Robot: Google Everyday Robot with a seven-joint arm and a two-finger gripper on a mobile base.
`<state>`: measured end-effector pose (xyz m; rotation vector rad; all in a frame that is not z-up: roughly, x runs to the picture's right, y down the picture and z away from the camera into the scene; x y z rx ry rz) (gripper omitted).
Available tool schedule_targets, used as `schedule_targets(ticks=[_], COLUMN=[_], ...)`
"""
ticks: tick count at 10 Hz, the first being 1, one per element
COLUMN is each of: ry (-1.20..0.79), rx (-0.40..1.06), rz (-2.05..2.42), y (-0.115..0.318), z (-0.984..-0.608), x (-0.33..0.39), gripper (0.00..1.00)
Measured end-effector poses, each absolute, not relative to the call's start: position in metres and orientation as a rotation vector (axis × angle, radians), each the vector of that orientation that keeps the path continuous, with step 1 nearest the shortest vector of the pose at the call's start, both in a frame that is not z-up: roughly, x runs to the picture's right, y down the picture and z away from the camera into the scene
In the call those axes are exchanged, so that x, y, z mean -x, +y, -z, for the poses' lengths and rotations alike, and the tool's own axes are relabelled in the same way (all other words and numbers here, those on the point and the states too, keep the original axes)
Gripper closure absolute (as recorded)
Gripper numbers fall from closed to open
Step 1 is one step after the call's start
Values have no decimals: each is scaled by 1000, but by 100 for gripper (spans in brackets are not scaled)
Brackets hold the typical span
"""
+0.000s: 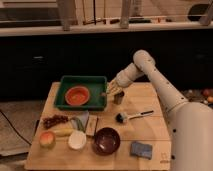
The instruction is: Place fork in metal cup
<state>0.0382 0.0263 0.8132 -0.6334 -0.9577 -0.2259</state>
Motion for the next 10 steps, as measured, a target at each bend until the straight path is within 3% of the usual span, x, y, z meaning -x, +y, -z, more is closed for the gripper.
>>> schedule_targets(ticks=[10], ry=[-914], rx=[631], rz=[145], y=[20], z=[-834], x=[-67], gripper=[100])
